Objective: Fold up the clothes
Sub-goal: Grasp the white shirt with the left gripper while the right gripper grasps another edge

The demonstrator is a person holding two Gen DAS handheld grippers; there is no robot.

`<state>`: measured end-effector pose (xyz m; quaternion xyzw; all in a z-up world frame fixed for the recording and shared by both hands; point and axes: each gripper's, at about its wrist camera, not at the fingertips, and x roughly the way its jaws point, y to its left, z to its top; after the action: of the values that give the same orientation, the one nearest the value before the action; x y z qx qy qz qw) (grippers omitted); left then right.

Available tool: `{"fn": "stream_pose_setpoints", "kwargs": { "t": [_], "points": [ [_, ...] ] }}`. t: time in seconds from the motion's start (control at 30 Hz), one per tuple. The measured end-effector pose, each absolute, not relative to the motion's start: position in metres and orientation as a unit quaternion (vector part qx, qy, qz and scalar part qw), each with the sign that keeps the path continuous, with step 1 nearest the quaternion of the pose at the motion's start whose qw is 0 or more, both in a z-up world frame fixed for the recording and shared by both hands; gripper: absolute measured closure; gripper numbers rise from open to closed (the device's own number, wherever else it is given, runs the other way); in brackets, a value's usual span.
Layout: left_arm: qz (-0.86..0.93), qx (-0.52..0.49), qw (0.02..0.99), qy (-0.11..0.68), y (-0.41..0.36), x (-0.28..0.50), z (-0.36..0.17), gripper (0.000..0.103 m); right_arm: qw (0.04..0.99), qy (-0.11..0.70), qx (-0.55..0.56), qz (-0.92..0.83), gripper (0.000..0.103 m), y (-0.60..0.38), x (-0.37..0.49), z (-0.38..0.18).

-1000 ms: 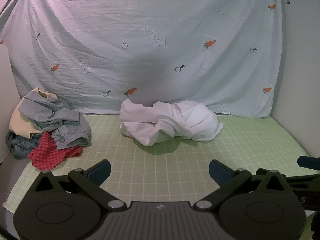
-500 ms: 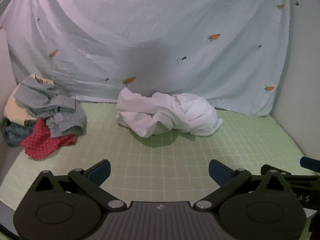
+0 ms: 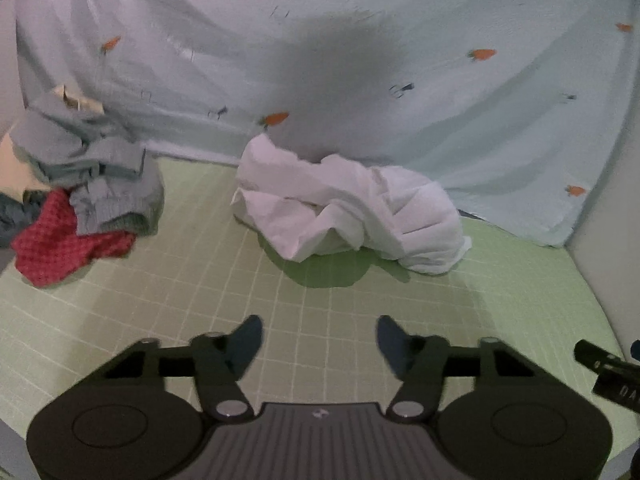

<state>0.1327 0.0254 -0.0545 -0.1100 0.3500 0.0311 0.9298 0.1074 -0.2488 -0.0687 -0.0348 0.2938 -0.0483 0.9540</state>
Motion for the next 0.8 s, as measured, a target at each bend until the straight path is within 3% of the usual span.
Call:
{"fn": "stream_pose_setpoints", "kwargs": {
  "t": [0.1,0.17,0.27,0.37,0.43,0.57,0.67,0.77,0.8],
  "points": [
    [0.026,-0.119,0.926,0.359,0.035,0.162,-0.063,0.079,0.955,0.292,-0.032,-0.046,0.005,-0.258,0.139,-0.082],
    [0.024,-0.119,0.921,0.37,0.04,0.183,-0.07,0.088,0.948,0.313,-0.018,-0.044,0.017,-0.265,0.171,-0.096],
    [0.014,-0.115,0.914,0.388,0.047,0.218,-0.085,0.092,0.939,0.341,0.025,-0.035,0.033,-0.277,0.213,-0.113],
    [0.012,-0.117,0.909,0.4,0.058,0.256,-0.101,0.092,0.931,0.356,0.075,-0.019,0.063,-0.287,0.257,-0.131],
    [0.015,-0.123,0.907,0.404,0.067,0.283,-0.111,0.091,0.926,0.365,0.096,-0.014,0.101,-0.291,0.284,-0.144],
    [0.047,-0.149,0.897,0.414,0.095,0.337,-0.136,0.08,0.916,0.378,0.131,-0.026,0.101,-0.296,0.342,-0.171],
    [0.053,-0.203,0.887,0.41,0.123,0.372,-0.153,0.075,0.905,0.374,0.199,-0.024,0.092,-0.3,0.379,-0.185],
    [0.03,-0.254,0.883,0.394,0.137,0.398,-0.166,0.061,0.903,0.344,0.258,-0.024,0.067,-0.298,0.402,-0.19],
    [0.02,-0.271,0.881,0.388,0.141,0.406,-0.17,0.052,0.904,0.331,0.267,-0.025,0.055,-0.296,0.408,-0.191]
  ]
}}
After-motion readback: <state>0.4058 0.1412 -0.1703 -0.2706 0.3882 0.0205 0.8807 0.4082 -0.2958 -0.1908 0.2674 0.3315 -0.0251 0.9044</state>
